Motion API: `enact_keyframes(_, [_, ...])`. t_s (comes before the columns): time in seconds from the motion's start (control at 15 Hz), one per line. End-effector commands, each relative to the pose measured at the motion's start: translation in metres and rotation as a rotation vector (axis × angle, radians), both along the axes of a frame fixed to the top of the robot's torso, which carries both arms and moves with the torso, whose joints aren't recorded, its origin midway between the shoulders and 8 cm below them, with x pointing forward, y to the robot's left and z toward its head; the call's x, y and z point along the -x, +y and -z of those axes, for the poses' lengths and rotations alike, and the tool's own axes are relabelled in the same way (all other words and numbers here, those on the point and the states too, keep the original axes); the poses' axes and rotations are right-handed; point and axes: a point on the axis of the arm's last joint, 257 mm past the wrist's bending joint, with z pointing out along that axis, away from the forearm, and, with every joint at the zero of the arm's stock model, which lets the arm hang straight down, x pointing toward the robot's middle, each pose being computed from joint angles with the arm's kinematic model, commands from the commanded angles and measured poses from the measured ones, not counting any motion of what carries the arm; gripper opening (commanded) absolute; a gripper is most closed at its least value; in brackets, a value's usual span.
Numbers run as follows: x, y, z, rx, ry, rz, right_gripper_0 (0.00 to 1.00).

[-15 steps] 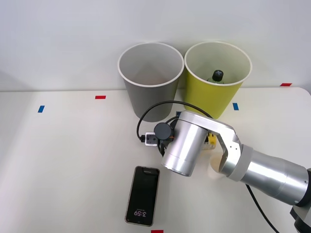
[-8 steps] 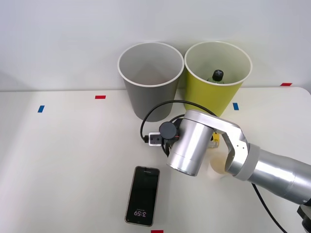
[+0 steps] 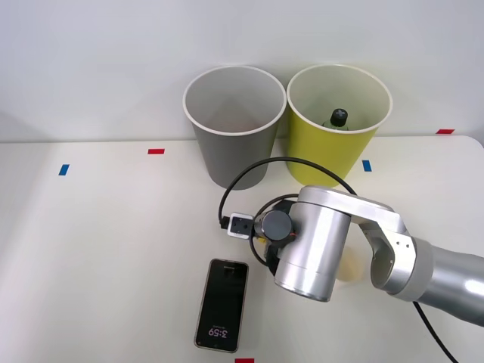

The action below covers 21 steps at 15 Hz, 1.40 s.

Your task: Put cans in the gray bin, plastic bottles in the light green bin

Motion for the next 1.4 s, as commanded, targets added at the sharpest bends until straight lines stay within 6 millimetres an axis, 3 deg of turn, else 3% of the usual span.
enact_keyframes(0.07, [0.015, 0.041, -0.016, -0.218, 0.01, 0.019, 0.0])
enact_keyframes(0.27, [0.008, 0.064, -0.04, -0.335, -0.035, -0.011, 0.0])
enact_keyframes(0.47, [0.002, 0.095, -0.069, -0.619, -0.027, 0.045, 0.0])
enact_keyframes(0.8, [0.002, 0.113, -0.135, -0.989, -0.031, 0.035, 0.0])
enact_keyframes(1.13, [0.018, 0.099, -0.236, -1.335, -0.087, -0.061, 0.0])
enact_keyframes(1.4, [0.007, 0.055, -0.328, -1.566, -0.221, -0.118, 0.0])
